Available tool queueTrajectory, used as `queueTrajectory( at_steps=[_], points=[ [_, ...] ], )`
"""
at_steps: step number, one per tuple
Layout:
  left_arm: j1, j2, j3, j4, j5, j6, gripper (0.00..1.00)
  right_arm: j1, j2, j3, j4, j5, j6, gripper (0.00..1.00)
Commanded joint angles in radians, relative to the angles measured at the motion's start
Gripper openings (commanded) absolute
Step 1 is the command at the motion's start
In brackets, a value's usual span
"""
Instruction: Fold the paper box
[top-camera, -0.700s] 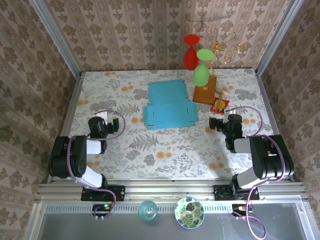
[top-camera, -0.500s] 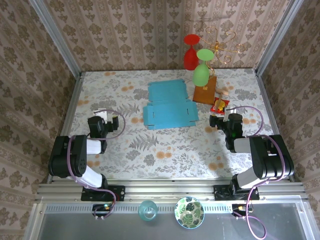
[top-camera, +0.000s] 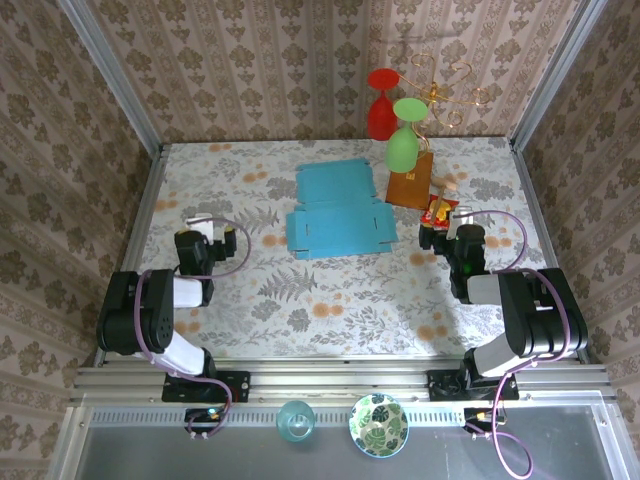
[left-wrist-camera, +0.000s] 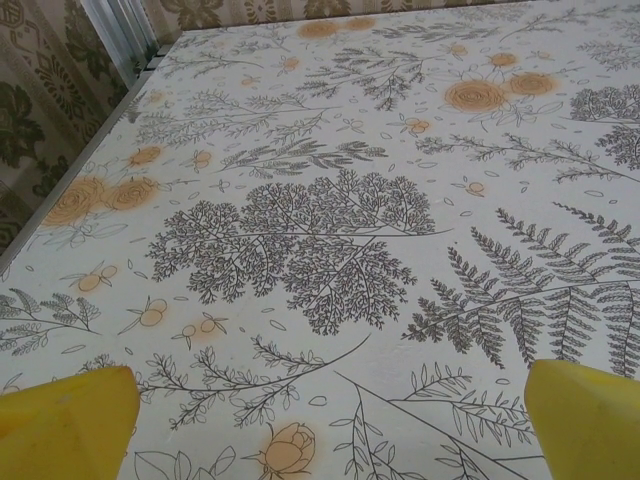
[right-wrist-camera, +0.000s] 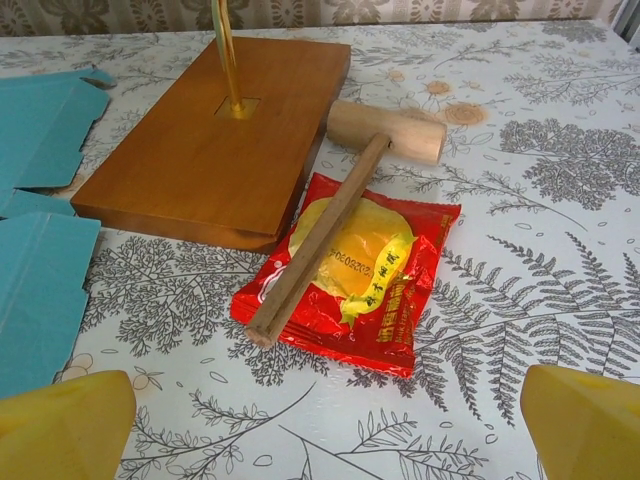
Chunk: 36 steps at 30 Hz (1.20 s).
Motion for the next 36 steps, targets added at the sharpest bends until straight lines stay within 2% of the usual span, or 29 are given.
queueTrajectory(
  at_steps=[1,6,11,14,16,19,22,24,25,26,27,28,29,30,32,33,36],
  points=[
    [-0.003,0.013,0.026,0.035,-0.011,0.022,1.0,0.005,0.015,0.021,0.041,0.03,0.016,1.0],
    [-0.003,0.011,0.015,0.051,-0.013,0.019,1.0,0.005,0.002,0.014,0.047,0.027,0.015,1.0],
    [-0.003,0.015,-0.058,0.192,-0.06,0.005,1.0,0.007,-0.059,-0.03,0.071,0.058,0.022,1.0],
    [-0.021,-0.001,-0.102,0.266,-0.123,0.008,1.0,0.011,-0.152,-0.061,0.052,0.115,0.029,1.0],
    [-0.05,-0.036,-0.118,0.274,-0.17,0.034,1.0,0.021,-0.272,-0.057,-0.076,0.196,0.023,1.0],
    [-0.148,-0.138,-0.106,0.193,-0.309,0.11,1.0,0.033,-0.486,-0.039,-0.283,0.315,0.03,1.0],
    [-0.222,-0.261,-0.055,0.059,-0.427,0.144,1.0,0.035,-0.697,0.047,-0.549,0.364,0.045,1.0],
    [-0.233,-0.352,0.008,-0.086,-0.494,0.009,1.0,0.037,-0.8,0.132,-0.712,0.379,0.072,1.0],
    [-0.235,-0.406,0.09,-0.299,-0.546,-0.15,1.0,0.037,-0.835,0.191,-0.796,0.394,0.106,1.0],
    [-0.227,-0.454,0.195,-0.598,-0.505,-0.309,1.0,0.037,-0.851,0.244,-0.872,0.429,0.172,1.0],
    [-0.194,-0.479,0.308,-0.881,-0.371,-0.441,1.0,0.036,-0.853,0.325,-0.99,0.486,0.321,1.0],
    [-0.166,-0.477,0.362,-0.988,-0.282,-0.55,1.0,0.032,-0.848,0.395,-1.13,0.504,0.503,1.0],
    [-0.127,-0.465,0.384,-1.027,-0.166,-0.668,1.0,0.027,-0.841,0.452,-1.341,0.469,0.72,1.0],
    [-0.081,-0.436,0.386,-0.999,-0.009,-0.741,1.0,0.027,-0.842,0.495,-1.452,0.403,0.833,1.0],
    [-0.036,-0.348,0.42,-0.995,0.191,-0.875,0.99,0.025,-0.857,0.451,-1.314,0.194,0.778,1.0],
    [-0.045,-0.305,0.446,-1.016,0.253,-0.923,0.95,0.024,-0.844,0.446,-1.296,0.127,0.799,1.0],
    [-0.132,-0.223,0.482,-1.022,0.353,-1.04,0.78,0.042,-0.686,0.534,-1.434,-0.017,0.885,0.99]
  ],
)
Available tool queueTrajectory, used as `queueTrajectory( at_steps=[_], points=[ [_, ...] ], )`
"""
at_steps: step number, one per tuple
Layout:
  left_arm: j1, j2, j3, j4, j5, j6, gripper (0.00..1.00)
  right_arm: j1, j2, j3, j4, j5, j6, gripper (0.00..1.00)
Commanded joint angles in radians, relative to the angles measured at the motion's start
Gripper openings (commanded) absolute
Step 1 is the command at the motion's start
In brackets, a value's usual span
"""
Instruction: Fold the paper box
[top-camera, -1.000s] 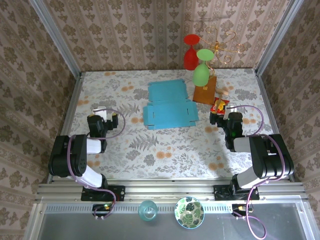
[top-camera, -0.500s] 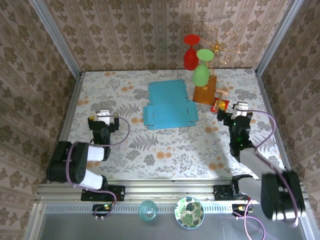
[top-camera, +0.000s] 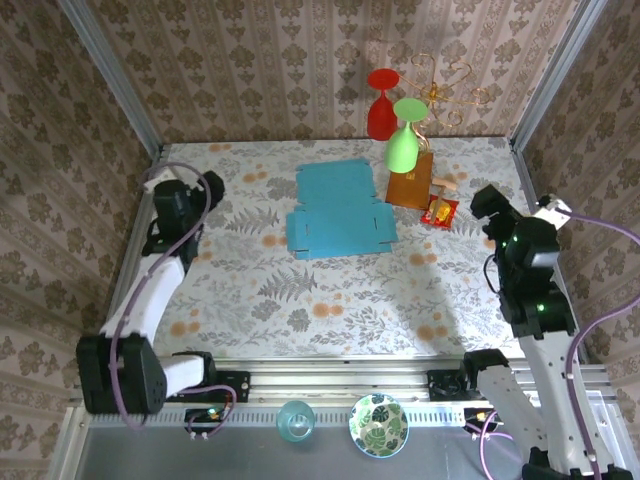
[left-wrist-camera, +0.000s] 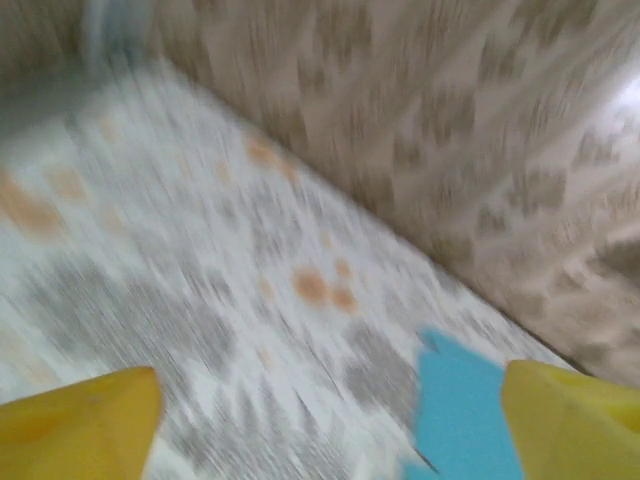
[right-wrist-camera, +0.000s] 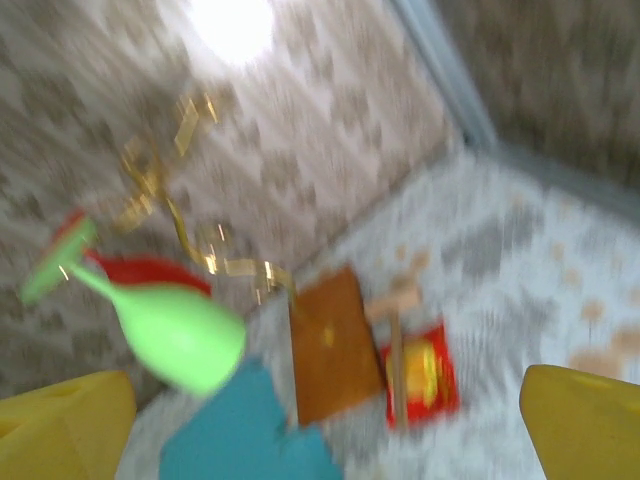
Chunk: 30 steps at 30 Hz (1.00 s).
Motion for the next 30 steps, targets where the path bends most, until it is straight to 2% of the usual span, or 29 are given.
queueTrajectory(
  at_steps=[1,4,7,10,14,18,22,26,30],
  points=[
    [-0.103,0.087,0.005,-0.189,0.27,-0.28,0.74,0.037,0.191,0.077,-0.26,-0.232,0.176,0.98],
    [-0.207,0.136,-0.004,-0.148,0.291,-0.37,0.73,0.144,0.332,0.13,-0.272,-0.253,0.145,0.83],
    [-0.282,0.193,-0.041,-0.059,0.308,-0.454,0.7,0.212,0.443,0.13,-0.166,-0.366,0.162,0.65],
    [-0.291,0.237,-0.09,0.027,0.322,-0.526,0.66,0.237,0.541,0.111,-0.044,-0.446,0.202,0.54],
    [-0.279,0.298,-0.132,0.151,0.353,-0.588,0.66,0.247,0.668,0.094,0.106,-0.525,0.266,0.43],
    [-0.279,0.361,-0.175,0.285,0.372,-0.658,0.66,0.252,0.829,0.11,0.232,-0.573,0.318,0.37],
    [-0.279,0.399,-0.182,0.34,0.371,-0.664,0.66,0.246,0.944,0.174,0.239,-0.559,0.308,0.36],
    [-0.279,0.429,-0.184,0.372,0.37,-0.658,0.65,0.219,0.998,0.191,0.246,-0.549,0.322,0.35],
    [-0.28,0.457,-0.187,0.404,0.369,-0.66,0.61,0.183,0.984,0.16,0.235,-0.529,0.331,0.37]
  ],
)
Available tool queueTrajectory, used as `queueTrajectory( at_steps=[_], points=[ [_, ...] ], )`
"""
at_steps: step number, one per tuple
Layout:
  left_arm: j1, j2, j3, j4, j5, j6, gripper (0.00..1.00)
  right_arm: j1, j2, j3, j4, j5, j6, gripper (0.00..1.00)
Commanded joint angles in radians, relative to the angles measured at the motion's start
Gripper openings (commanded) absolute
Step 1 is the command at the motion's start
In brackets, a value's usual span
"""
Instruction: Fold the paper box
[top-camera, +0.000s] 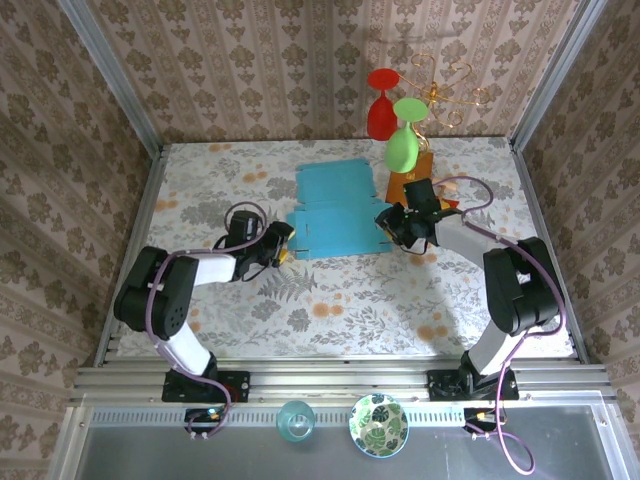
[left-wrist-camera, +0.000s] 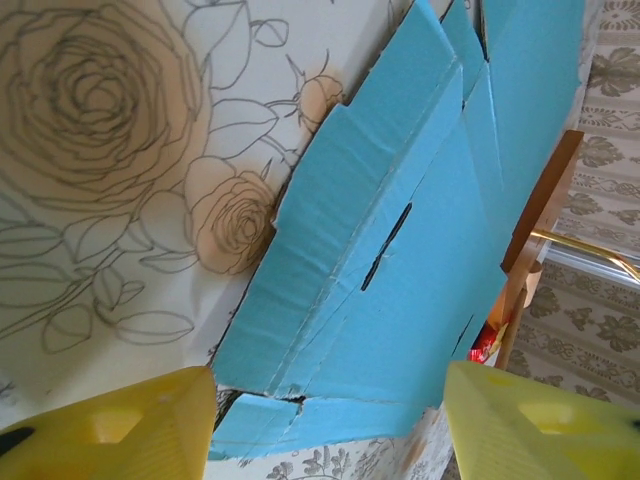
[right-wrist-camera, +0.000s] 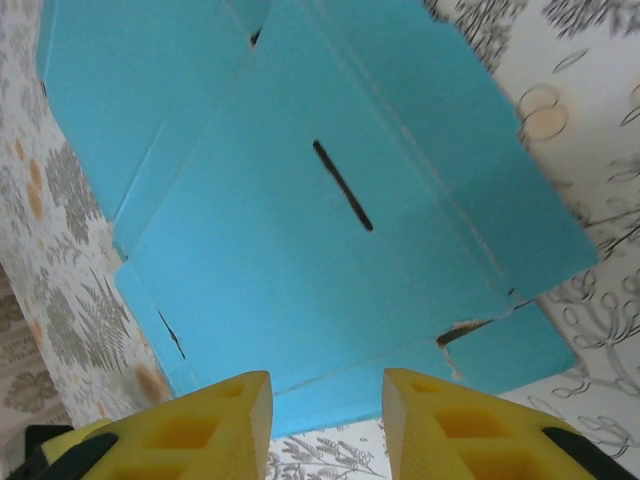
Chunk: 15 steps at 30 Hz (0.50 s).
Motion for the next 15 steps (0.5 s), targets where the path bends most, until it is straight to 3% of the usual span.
queueTrajectory(
  at_steps=[1,15],
  points=[
    [0.002,0.031,-0.013,0.062,0.009,-0.017,0.6,-0.037,-0.014,-0.019,0.022,0.005,0.035,0.39],
    [-0.004,0.041,-0.024,0.068,0.011,-0.046,0.53,-0.113,-0.035,-0.227,0.199,-0.041,0.179,0.48]
  ],
)
